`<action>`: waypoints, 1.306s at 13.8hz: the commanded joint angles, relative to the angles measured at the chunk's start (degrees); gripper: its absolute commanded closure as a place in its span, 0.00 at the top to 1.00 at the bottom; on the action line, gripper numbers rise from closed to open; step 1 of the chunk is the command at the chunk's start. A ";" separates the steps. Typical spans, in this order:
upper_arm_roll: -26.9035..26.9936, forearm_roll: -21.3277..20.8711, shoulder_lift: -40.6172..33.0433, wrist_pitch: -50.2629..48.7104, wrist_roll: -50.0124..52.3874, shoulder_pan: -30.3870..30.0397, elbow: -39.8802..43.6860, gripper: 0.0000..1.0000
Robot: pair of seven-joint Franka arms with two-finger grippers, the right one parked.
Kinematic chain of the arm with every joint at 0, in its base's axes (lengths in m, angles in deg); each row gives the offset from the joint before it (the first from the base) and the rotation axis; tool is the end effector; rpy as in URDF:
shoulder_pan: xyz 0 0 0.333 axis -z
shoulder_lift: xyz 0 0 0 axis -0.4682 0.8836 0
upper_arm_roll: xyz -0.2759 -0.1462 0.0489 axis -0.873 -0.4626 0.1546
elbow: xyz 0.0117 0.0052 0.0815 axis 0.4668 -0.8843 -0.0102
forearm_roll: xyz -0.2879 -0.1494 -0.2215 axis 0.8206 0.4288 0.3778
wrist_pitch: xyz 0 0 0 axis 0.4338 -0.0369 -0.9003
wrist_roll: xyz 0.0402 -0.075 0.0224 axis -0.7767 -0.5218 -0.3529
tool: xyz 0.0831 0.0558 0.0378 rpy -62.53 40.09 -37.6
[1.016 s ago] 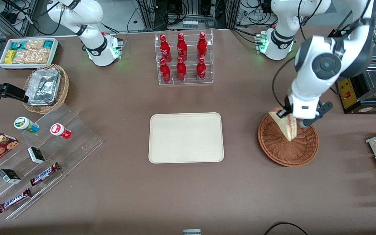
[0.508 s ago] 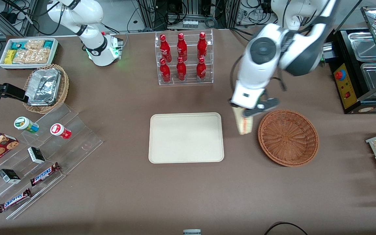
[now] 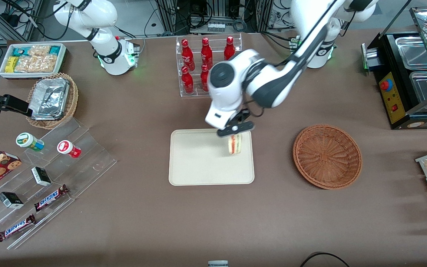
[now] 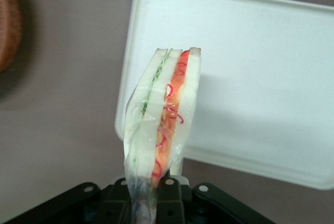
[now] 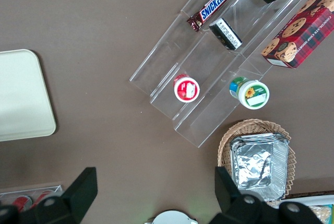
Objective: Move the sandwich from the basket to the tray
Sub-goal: 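Carry the held sandwich with the left gripper over the white tray, then lower the sandwich onto the tray and open the left gripper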
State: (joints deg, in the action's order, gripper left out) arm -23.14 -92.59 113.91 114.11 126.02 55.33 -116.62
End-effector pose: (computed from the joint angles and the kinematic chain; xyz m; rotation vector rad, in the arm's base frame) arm 0.4808 -0.4906 0.3481 -2.9914 -0.3119 0.0371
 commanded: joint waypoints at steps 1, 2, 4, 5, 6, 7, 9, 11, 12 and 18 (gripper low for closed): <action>0.53 -4.44 9.80 -1.43 3.24 3.26 11.14 0.00; 0.53 -5.49 11.04 -0.65 3.24 3.44 11.42 0.00; 0.96 -6.29 12.19 3.39 3.77 5.71 11.43 0.00; 1.49 -6.38 12.98 3.92 4.47 6.07 11.60 0.00; 1.58 -7.25 13.77 4.97 4.56 6.25 12.04 0.00; 1.50 -7.78 14.65 6.46 4.65 6.34 12.13 0.00; 2.20 -7.88 15.36 7.53 4.65 7.83 12.22 0.00; 2.29 -7.88 16.23 7.88 4.74 7.92 12.39 0.00; 2.29 -7.96 16.33 8.14 4.74 8.01 12.48 0.00; 2.46 -9.55 17.12 10.17 4.04 7.75 13.36 0.81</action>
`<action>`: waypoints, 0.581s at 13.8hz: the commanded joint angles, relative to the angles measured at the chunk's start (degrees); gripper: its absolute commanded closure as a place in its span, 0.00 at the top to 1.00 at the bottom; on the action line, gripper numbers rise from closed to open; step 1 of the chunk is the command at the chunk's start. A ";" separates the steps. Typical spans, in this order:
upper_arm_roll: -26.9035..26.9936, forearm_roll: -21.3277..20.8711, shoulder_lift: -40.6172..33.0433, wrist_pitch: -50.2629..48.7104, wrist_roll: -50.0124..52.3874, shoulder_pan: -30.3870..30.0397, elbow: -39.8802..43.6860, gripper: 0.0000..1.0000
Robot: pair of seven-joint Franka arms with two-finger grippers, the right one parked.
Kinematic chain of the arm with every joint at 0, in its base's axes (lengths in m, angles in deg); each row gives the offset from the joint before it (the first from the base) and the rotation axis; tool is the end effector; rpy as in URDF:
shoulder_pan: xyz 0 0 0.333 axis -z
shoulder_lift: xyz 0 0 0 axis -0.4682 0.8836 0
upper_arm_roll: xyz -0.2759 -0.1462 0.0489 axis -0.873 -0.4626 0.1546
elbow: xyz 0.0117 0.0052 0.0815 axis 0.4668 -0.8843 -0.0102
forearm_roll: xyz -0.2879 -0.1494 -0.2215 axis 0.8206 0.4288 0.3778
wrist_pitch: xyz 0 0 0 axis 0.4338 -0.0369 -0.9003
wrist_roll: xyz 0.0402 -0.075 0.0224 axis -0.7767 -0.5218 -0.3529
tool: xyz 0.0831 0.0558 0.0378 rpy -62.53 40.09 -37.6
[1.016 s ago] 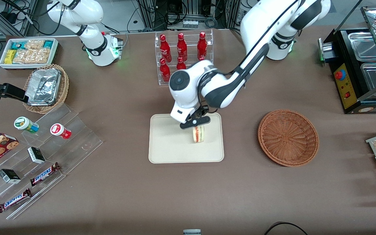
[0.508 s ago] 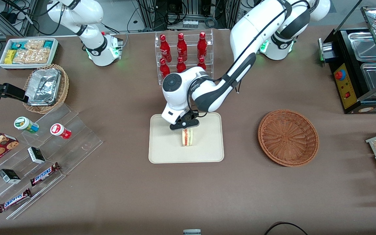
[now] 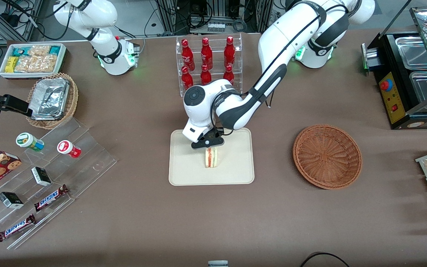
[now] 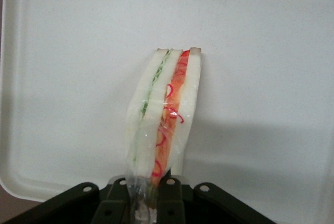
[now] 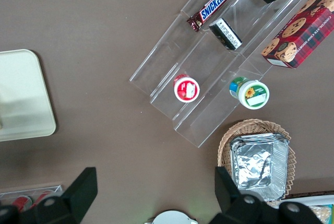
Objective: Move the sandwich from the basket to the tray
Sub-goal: 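Lower the sandwich onto the tray and open the left gripper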
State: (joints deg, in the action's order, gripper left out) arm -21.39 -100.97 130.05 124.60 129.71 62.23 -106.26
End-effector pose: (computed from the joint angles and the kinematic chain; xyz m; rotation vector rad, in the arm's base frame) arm 0.4820 -0.5619 0.2453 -3.0617 -0.2222 -0.1038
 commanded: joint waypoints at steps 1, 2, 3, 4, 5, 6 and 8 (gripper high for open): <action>0.88 -1.17 0.71 -0.41 0.26 0.84 3.17 0.99; 0.89 -1.17 0.27 -0.76 0.43 0.76 3.18 0.99; 0.80 -0.99 -0.51 -1.46 0.87 0.67 3.09 0.99; 0.80 -0.56 -2.18 -2.68 1.22 0.41 2.83 0.99; 0.80 -0.29 -4.72 -4.96 2.01 0.23 1.95 0.99; 0.80 0.84 -7.09 -7.85 3.75 -0.21 1.42 0.99; 0.80 4.62 -11.83 -12.34 4.83 -2.57 1.16 0.99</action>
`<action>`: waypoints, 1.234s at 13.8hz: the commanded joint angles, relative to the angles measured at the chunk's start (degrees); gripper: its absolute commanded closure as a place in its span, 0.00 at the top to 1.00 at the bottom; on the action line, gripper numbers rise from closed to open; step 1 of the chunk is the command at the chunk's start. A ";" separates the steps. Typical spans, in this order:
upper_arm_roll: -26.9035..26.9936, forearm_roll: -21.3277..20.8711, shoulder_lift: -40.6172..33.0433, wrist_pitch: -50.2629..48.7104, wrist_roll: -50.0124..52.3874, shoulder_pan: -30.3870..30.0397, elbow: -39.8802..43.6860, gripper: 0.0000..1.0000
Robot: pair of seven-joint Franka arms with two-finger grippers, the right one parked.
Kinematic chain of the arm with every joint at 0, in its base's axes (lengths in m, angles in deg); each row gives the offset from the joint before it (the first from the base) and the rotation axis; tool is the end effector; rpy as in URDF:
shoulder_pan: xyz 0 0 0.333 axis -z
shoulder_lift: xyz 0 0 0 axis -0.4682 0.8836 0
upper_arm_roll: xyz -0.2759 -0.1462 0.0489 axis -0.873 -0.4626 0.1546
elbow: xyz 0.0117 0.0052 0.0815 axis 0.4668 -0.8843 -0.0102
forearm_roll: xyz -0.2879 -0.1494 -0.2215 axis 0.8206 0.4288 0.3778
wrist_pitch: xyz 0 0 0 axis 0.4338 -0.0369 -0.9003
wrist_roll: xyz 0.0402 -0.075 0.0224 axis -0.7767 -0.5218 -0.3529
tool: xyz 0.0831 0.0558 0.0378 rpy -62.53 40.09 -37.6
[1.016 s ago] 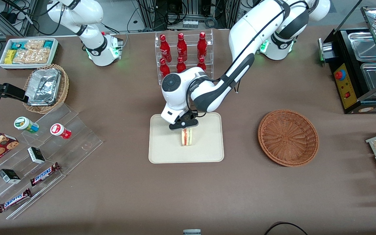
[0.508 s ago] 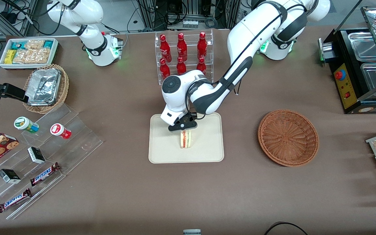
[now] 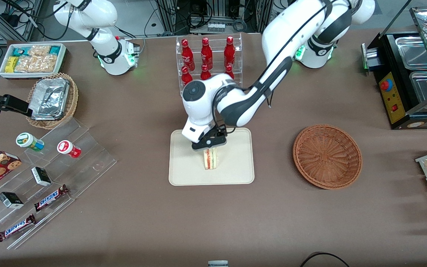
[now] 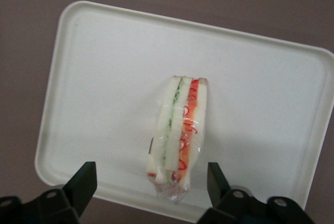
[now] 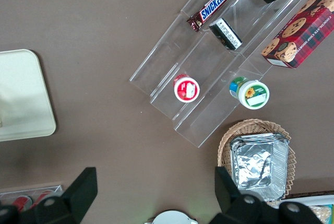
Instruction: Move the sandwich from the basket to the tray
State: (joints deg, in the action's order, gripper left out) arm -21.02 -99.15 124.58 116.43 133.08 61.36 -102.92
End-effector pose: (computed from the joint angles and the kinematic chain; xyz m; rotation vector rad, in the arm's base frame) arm 0.5019 -0.5459 0.3269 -3.0271 -0.4090 -0.1426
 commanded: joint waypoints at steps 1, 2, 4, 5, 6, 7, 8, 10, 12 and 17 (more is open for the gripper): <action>0.43 3.16 -8.91 -7.85 0.94 -2.49 -2.70 0.99; -0.01 4.38 -11.02 -11.11 0.58 -5.20 -2.88 0.99; 0.07 8.06 -16.29 -15.68 -5.89 -8.03 -3.93 0.99; 0.08 9.65 -18.23 -18.15 -8.36 -9.95 -4.29 0.99; -0.01 10.45 -19.82 -20.17 -10.73 -12.23 -4.38 0.99; -0.01 11.07 -21.31 -21.85 -13.37 -13.56 -4.38 0.99; -0.01 12.29 -22.81 -23.69 -17.40 -15.93 -4.47 0.99; -0.01 14.66 -25.88 -26.51 -25.92 -21.28 -5.34 0.99; 0.34 17.30 -29.66 -28.53 -36.54 -26.99 -7.18 0.99; 6.71 20.56 -33.54 -32.76 -57.75 -34.33 -7.98 0.99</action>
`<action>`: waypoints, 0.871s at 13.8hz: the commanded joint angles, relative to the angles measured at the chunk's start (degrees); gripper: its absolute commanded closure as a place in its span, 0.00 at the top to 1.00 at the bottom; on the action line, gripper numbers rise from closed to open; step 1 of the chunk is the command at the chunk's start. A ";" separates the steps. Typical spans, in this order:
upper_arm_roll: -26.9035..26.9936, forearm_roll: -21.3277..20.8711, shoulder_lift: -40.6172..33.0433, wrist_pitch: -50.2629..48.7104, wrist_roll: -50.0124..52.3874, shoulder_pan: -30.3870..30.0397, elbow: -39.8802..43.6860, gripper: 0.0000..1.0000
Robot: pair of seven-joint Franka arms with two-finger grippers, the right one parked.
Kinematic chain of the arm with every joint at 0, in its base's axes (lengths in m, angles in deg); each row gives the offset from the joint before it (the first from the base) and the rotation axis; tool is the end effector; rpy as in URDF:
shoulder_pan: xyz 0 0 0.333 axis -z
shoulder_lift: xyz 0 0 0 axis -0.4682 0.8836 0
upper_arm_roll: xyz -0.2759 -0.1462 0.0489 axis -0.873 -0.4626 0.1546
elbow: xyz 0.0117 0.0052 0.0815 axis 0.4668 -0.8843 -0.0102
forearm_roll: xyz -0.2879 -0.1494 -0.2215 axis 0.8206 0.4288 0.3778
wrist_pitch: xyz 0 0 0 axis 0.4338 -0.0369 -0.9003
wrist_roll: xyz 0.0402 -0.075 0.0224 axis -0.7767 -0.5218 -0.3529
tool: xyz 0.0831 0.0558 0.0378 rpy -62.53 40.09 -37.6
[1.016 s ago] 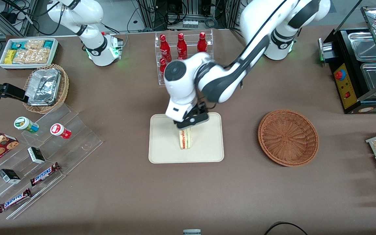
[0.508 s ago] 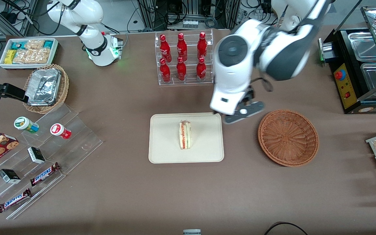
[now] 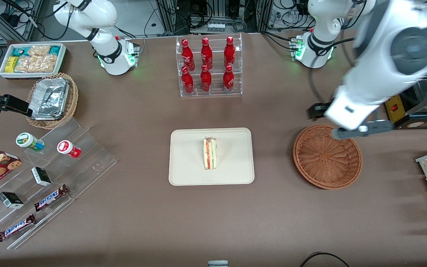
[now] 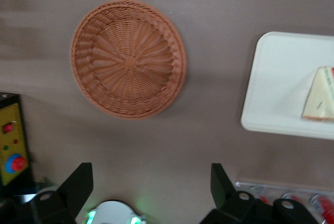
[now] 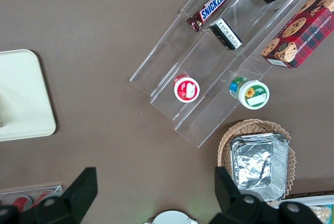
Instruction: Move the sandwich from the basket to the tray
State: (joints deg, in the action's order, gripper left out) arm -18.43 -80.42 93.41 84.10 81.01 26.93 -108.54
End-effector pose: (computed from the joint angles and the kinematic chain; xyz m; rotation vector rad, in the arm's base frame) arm 0.5737 -0.1531 0.5916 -3.0529 -0.1120 0.2734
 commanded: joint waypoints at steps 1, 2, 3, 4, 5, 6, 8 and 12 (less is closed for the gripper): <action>6.51 3.57 -2.55 -0.43 -8.15 0.46 -2.28 0.99; 8.45 4.02 -3.16 -0.52 -10.69 0.46 -2.36 0.99; 10.30 4.11 -3.51 -0.69 -13.33 0.46 -2.45 0.99; 11.62 4.12 -4.30 -0.69 -15.53 0.46 -3.15 0.99; 13.37 4.12 -5.09 -0.60 -17.73 0.55 -3.85 0.99; 14.96 4.03 -5.44 -0.60 -19.67 0.55 -4.12 0.99; 18.12 3.94 -6.32 -0.43 -24.06 0.64 -4.99 0.99; 21.21 3.15 -9.04 0.27 -27.86 0.64 -8.41 0.99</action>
State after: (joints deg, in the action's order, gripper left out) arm 1.96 -77.27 87.60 83.84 54.54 26.90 -112.85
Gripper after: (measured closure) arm 0.004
